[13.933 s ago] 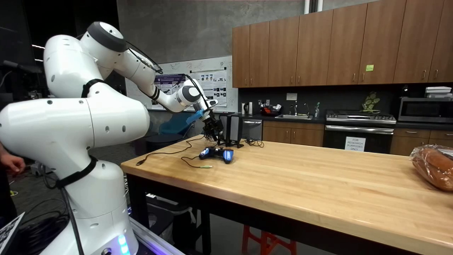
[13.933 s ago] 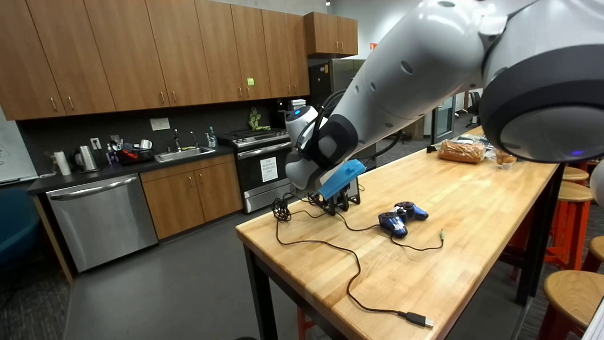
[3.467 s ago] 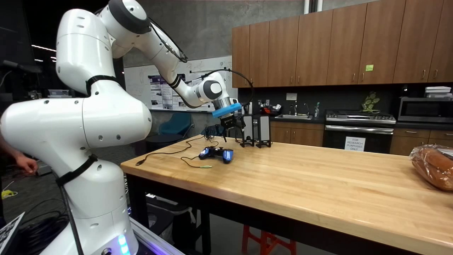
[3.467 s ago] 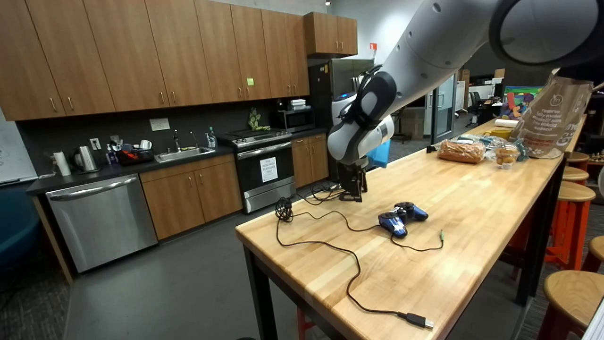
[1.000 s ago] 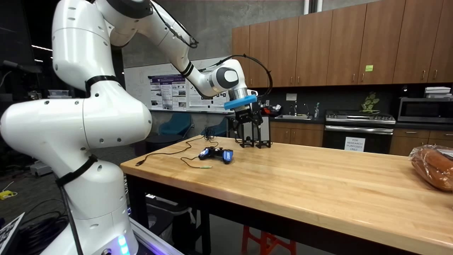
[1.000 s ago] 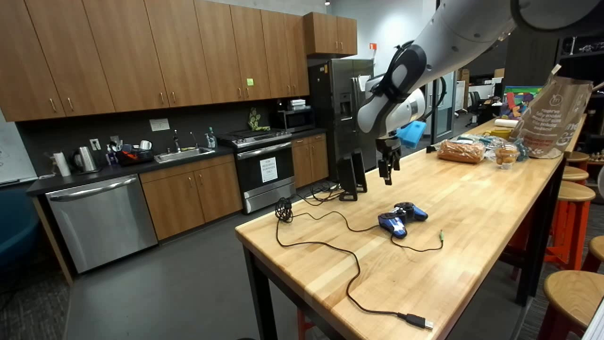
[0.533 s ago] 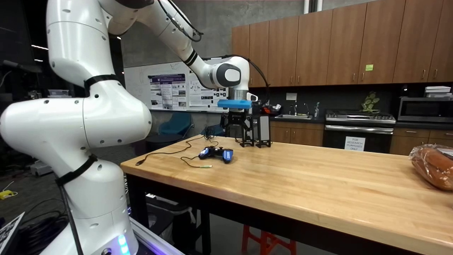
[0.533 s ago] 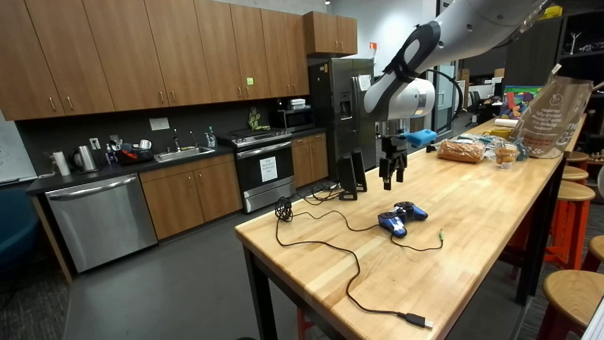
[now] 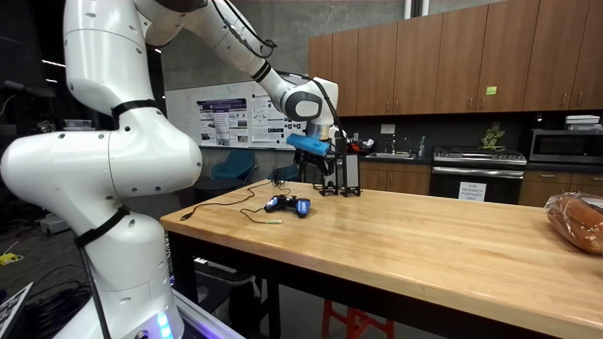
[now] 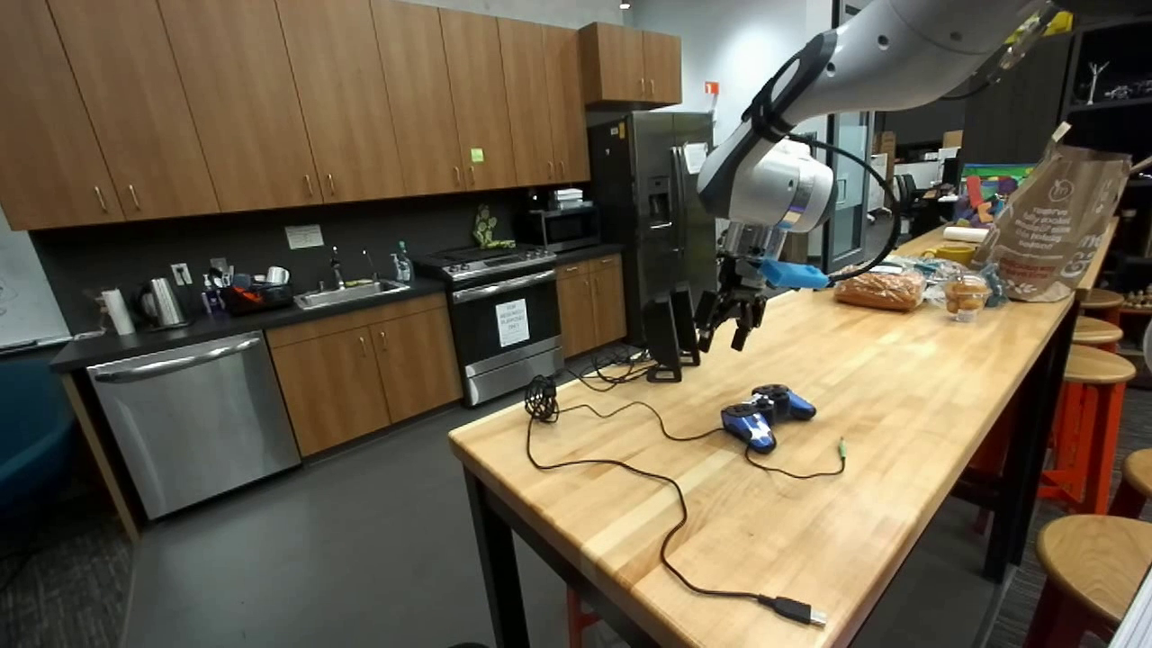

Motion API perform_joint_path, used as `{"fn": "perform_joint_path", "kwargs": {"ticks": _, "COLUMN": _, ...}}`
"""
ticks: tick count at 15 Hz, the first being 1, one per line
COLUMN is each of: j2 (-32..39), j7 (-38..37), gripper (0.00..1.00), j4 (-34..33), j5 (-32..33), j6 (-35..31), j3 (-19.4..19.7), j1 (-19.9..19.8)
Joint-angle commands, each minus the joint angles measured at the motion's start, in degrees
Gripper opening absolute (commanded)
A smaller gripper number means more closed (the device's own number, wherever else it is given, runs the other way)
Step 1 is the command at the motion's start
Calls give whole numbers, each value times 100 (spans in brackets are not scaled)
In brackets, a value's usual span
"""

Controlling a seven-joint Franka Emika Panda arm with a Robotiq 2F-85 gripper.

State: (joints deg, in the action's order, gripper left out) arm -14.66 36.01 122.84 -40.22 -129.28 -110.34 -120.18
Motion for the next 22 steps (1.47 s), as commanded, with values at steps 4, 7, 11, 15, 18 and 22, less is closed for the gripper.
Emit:
{"fn": "perform_joint_path", "kwargs": {"ticks": 4, "j2": -30, "j7": -71, "gripper": 100, "j4": 193, "j5": -864, "j6": -395, "j3": -13, "j1": -368}}
{"fn": "perform_joint_path", "kwargs": {"ticks": 7, "j2": -16, "j7": -126, "gripper": 100, "j4": 331, "j5": -1414, "j6": -301, "j3": -114, "j1": -605}}
{"fn": "perform_joint_path", "kwargs": {"ticks": 11, "j2": -81, "j7": -70, "gripper": 100, "j4": 448, "j5": -2282, "j6": -217, "j3": -341, "j1": -810}}
{"fn": "perform_joint_path", "kwargs": {"ticks": 15, "j2": -489, "j7": 100, "gripper": 100, "j4": 420, "j5": -3492, "j6": -5, "j3": 67, "j1": -361}}
{"fn": "perform_joint_path", "kwargs": {"ticks": 18, "j2": -907, "j7": 189, "gripper": 100, "j4": 358, "j5": -4298, "j6": 70, "j3": 351, "j1": -97}}
{"fn": "perform_joint_path", "kwargs": {"ticks": 22, "j2": -1525, "j7": 166, "gripper": 100, "j4": 251, "j5": -4915, "j6": 212, "j3": 519, "j1": -13}}
